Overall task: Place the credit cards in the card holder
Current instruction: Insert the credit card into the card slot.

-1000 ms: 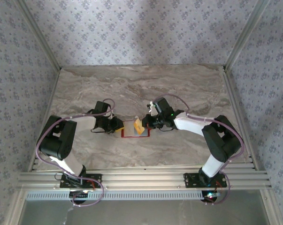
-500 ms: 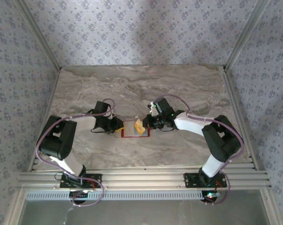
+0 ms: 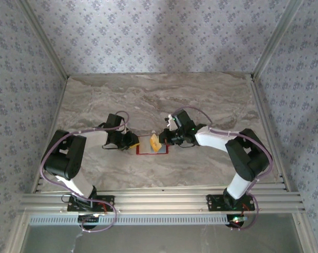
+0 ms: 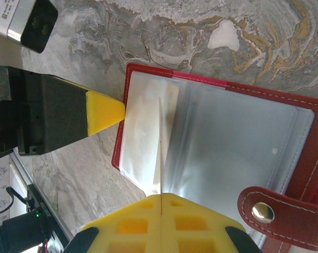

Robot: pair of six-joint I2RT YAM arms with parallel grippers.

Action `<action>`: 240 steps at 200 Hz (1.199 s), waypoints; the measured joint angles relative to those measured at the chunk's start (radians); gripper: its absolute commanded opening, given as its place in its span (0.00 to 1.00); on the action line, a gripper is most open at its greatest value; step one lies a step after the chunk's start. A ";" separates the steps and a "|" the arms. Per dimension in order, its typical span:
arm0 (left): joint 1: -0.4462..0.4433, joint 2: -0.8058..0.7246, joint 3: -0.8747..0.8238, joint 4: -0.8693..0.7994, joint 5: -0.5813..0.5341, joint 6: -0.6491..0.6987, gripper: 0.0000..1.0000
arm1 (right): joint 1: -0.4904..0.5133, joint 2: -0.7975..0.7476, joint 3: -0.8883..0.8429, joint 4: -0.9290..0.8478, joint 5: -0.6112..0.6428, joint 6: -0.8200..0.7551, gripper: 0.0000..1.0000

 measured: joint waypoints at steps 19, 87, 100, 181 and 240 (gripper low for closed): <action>0.000 0.000 0.000 0.000 0.000 0.000 0.22 | 0.000 0.021 -0.003 0.021 -0.008 0.008 0.00; -0.005 0.001 0.000 0.000 -0.003 -0.001 0.22 | 0.008 0.036 -0.069 0.156 0.022 0.080 0.00; -0.005 0.001 0.000 0.000 -0.004 -0.004 0.22 | 0.014 0.036 -0.086 0.188 0.038 0.103 0.00; -0.013 0.000 0.001 0.000 -0.020 -0.008 0.22 | 0.043 0.051 -0.125 0.329 0.101 0.218 0.00; -0.015 0.000 0.001 0.000 -0.023 -0.008 0.21 | 0.074 0.082 -0.125 0.370 0.129 0.262 0.00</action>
